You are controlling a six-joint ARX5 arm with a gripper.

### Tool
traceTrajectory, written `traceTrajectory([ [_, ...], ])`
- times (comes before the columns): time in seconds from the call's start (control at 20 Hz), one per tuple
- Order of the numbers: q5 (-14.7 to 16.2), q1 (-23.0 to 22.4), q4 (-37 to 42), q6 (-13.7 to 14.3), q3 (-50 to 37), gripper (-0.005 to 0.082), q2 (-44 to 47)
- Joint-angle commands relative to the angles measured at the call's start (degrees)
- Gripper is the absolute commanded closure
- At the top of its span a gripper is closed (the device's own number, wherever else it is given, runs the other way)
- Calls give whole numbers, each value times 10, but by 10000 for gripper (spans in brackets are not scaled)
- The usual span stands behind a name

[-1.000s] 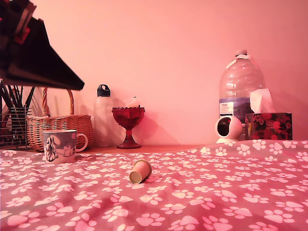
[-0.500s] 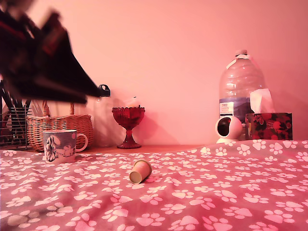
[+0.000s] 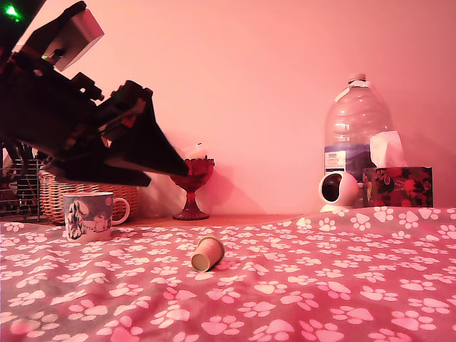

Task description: Pick the coffee capsule and then drop it inside the coffee cup in front of you

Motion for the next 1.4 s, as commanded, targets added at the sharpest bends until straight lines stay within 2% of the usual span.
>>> traceTrajectory([
  [0.0, 1, -3, 7, 2, -10, 145, 8],
  [0.5, -13, -3, 3, -9, -9, 145, 9],
  [0.85, -52, -2, -19, -35, -1, 145, 10],
  [1.35, -47, -1, -45, -43, 73, 145, 114],
])
